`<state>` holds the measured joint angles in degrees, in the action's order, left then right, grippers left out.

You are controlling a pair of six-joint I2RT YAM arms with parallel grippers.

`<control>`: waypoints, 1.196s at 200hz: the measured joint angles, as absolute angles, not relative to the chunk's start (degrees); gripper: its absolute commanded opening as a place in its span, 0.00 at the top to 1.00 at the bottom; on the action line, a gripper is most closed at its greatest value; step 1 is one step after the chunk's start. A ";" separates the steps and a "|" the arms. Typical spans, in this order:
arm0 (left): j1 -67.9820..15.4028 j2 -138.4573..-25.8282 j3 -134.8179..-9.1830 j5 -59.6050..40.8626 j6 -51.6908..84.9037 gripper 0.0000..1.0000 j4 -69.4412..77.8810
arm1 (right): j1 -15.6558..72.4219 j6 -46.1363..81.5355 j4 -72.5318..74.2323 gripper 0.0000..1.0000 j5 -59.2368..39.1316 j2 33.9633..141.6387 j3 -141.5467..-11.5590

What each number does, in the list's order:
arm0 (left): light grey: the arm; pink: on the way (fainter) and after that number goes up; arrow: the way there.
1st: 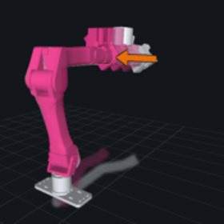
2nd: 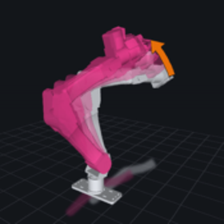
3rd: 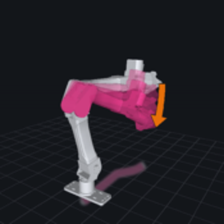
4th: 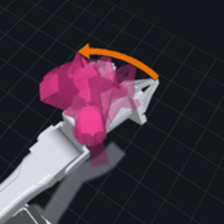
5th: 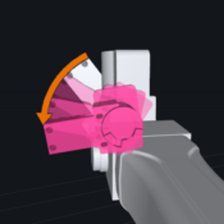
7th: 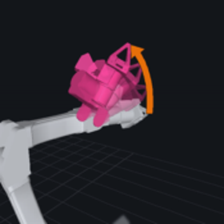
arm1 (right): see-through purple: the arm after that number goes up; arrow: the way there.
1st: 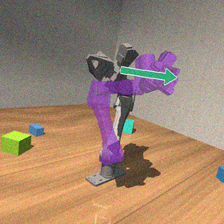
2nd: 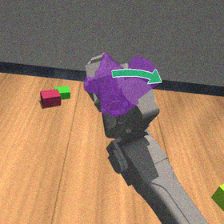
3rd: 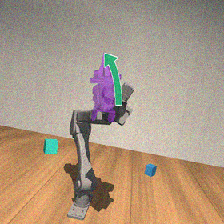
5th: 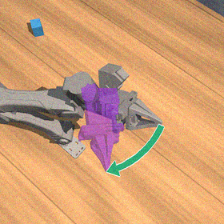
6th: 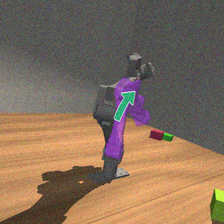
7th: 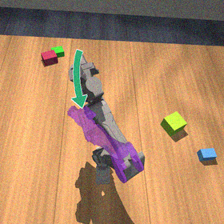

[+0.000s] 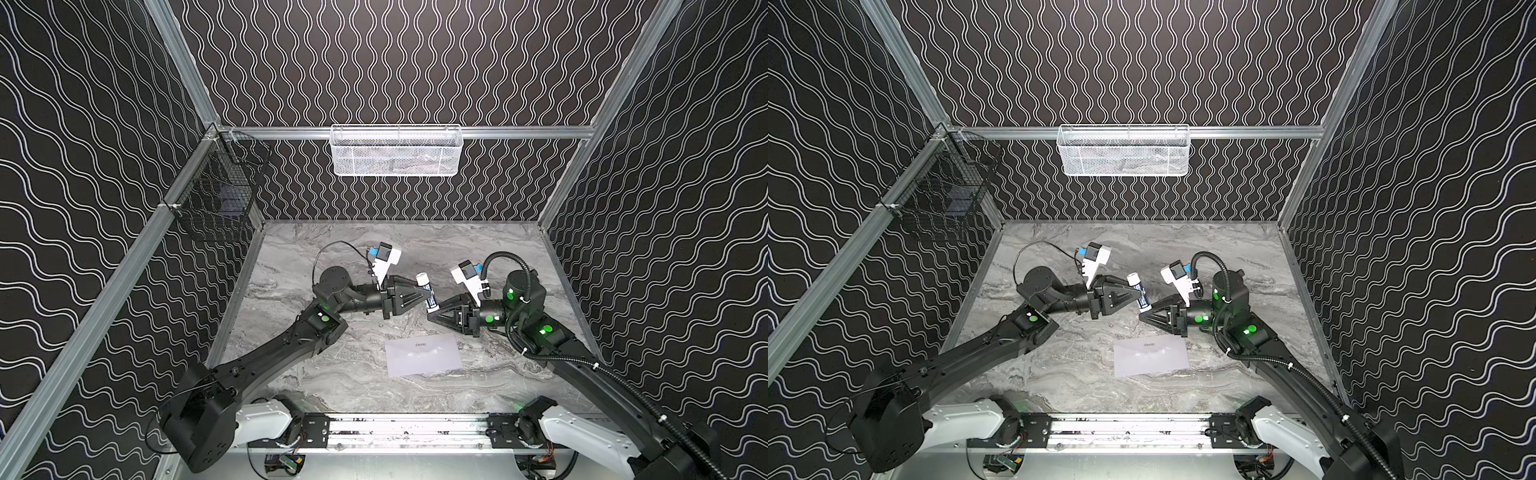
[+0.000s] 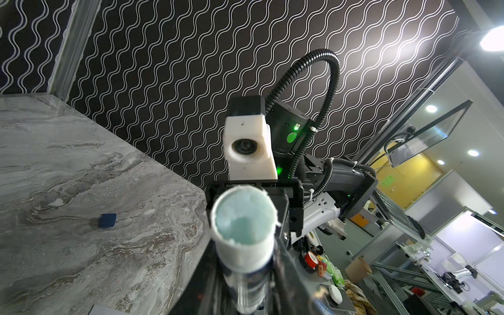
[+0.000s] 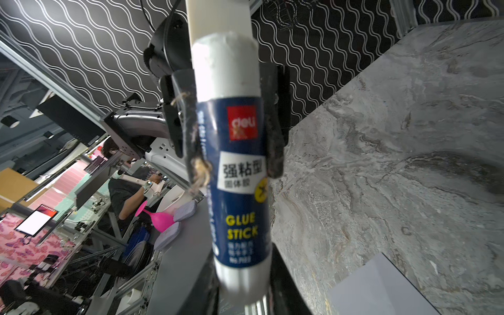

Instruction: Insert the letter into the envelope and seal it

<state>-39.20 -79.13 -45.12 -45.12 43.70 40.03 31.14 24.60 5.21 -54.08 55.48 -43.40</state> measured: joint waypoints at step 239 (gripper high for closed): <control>-40.51 -75.75 -38.98 -43.11 43.48 1.00 44.64 | 33.01 26.41 1.06 0.23 -43.94 44.23 -38.48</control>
<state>-40.51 -75.75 -38.98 -43.11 43.48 44.64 33.01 26.41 1.06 -43.94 44.23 -38.48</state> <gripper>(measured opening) 0.276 0.794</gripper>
